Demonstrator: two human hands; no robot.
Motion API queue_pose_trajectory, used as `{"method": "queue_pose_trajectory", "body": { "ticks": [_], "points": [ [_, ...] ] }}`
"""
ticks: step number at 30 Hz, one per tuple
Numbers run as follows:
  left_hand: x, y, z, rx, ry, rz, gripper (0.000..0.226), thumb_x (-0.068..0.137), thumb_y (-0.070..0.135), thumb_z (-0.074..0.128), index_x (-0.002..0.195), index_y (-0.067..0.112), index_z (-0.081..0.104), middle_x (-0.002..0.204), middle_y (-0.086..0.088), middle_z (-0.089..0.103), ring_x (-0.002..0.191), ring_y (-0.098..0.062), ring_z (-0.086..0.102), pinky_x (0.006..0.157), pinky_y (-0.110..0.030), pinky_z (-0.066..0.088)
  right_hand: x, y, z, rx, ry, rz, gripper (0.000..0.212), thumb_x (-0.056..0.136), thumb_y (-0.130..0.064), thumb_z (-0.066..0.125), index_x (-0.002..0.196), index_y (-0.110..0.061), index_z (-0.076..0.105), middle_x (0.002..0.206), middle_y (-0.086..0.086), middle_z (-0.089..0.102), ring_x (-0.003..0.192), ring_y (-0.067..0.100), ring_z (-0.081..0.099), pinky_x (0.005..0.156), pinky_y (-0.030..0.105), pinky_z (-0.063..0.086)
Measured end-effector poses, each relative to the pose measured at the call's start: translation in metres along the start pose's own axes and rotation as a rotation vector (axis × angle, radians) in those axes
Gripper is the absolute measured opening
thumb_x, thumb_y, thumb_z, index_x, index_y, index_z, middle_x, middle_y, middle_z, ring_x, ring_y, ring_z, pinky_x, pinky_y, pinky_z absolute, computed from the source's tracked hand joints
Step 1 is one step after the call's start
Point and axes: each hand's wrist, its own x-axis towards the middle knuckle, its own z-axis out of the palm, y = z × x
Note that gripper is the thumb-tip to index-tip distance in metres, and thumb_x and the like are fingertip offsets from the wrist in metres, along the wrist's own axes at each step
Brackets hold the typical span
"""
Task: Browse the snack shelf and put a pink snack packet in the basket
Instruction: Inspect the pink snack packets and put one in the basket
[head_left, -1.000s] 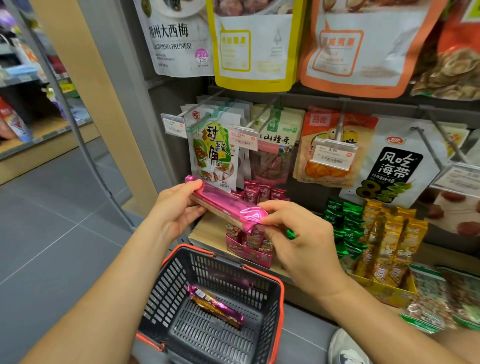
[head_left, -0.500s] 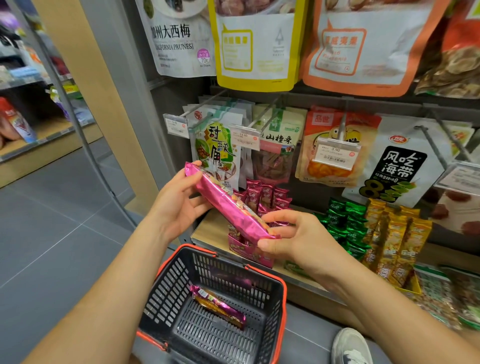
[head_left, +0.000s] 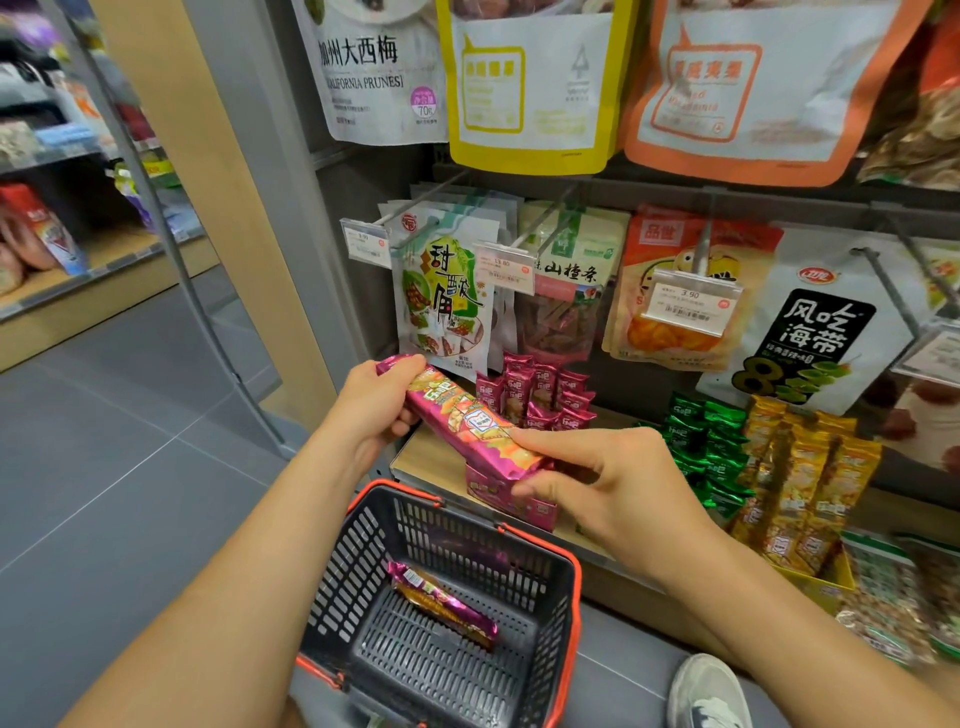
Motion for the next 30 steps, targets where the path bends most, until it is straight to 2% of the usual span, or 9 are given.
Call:
{"method": "queue_pose_trajectory", "body": {
  "ticks": [4,8,11,15,17,20,23,27,30],
  "points": [
    [0.001,-0.001,0.000,-0.106,-0.013,-0.033,0.019,0.094,0.031,0.060,0.093,0.016,0.048,0.074,-0.009,0.064,0.049,-0.010,0.047,0.034,-0.017,0.034,0.004,0.000,-0.008,0.140,-0.065,0.084,0.037,0.081,-0.025,0.076,0.112,-0.042,0.068,0.107,-0.028,0.066,0.103,-0.013,0.060,0.088,0.013,0.049],
    [-0.005,0.006,-0.004,-0.321,-0.153,0.044,0.013,0.093,0.020,0.063,0.101,0.019,0.052,0.088,-0.007,0.067,0.069,-0.016,0.066,0.051,-0.022,0.052,0.007,0.002,-0.016,0.269,-0.179,0.205,0.039,0.073,-0.013,0.083,0.103,-0.034,0.069,0.100,-0.018,0.069,0.087,0.002,0.068,0.082,0.025,0.056],
    [-0.018,0.013,0.000,-0.258,-0.328,0.123,0.033,0.083,0.017,0.070,0.112,0.018,0.056,0.092,-0.009,0.070,0.075,-0.020,0.071,0.061,-0.027,0.056,0.006,0.006,-0.015,0.331,-0.331,0.320,0.041,0.076,-0.014,0.081,0.103,-0.022,0.051,0.110,0.003,0.063,0.073,0.023,0.068,0.069,0.034,0.057],
    [-0.034,0.022,0.013,-0.124,-0.457,0.248,0.048,0.067,0.017,0.077,0.112,0.018,0.058,0.092,-0.007,0.071,0.087,-0.025,0.071,0.069,-0.038,0.058,0.005,0.015,-0.007,0.176,-0.464,0.319,0.048,0.082,-0.031,0.076,0.117,-0.035,0.042,0.105,0.001,0.064,0.073,0.010,0.066,0.069,0.030,0.055],
    [-0.039,0.022,0.021,-0.035,-0.514,0.308,0.042,0.070,0.010,0.078,0.107,0.021,0.060,0.091,-0.003,0.070,0.087,-0.022,0.069,0.074,-0.043,0.059,0.008,0.016,-0.004,0.108,-0.396,0.278,0.046,0.081,-0.054,0.066,0.119,-0.036,0.049,0.102,-0.001,0.067,0.088,0.012,0.066,0.083,0.038,0.055],
    [-0.047,0.018,0.036,0.135,-0.619,0.397,0.038,0.075,-0.001,0.078,0.101,0.023,0.064,0.087,0.005,0.071,0.083,-0.011,0.066,0.075,-0.029,0.056,0.015,0.013,-0.008,0.104,-0.248,0.218,0.052,0.074,-0.071,0.051,0.108,-0.033,0.063,0.102,-0.009,0.070,0.094,0.004,0.065,0.088,0.039,0.053],
    [-0.054,0.017,0.044,0.143,-0.636,0.407,0.039,0.077,-0.005,0.074,0.103,0.022,0.065,0.091,0.004,0.072,0.086,-0.010,0.067,0.076,-0.023,0.053,0.020,0.016,-0.017,0.042,-0.115,0.169,0.045,0.077,-0.061,0.063,0.115,-0.037,0.055,0.101,-0.015,0.068,0.090,-0.001,0.064,0.082,0.033,0.055],
    [-0.055,0.019,0.048,0.047,-0.634,0.338,0.047,0.082,-0.005,0.069,0.122,0.018,0.058,0.105,-0.002,0.070,0.087,-0.018,0.069,0.076,-0.028,0.057,0.025,0.017,-0.023,0.097,0.023,0.085,0.054,0.085,-0.036,0.068,0.126,-0.043,0.035,0.106,-0.016,0.063,0.091,0.007,0.066,0.074,0.041,0.059],
    [-0.059,0.012,0.051,0.248,-0.790,0.279,0.060,0.082,0.006,0.073,0.134,0.018,0.047,0.118,-0.002,0.065,0.103,-0.016,0.066,0.087,-0.030,0.055,0.029,0.012,-0.025,0.300,0.112,0.058,0.063,0.090,-0.030,0.064,0.135,-0.054,0.027,0.105,-0.007,0.065,0.090,0.015,0.068,0.075,0.046,0.059]
  ]
}}
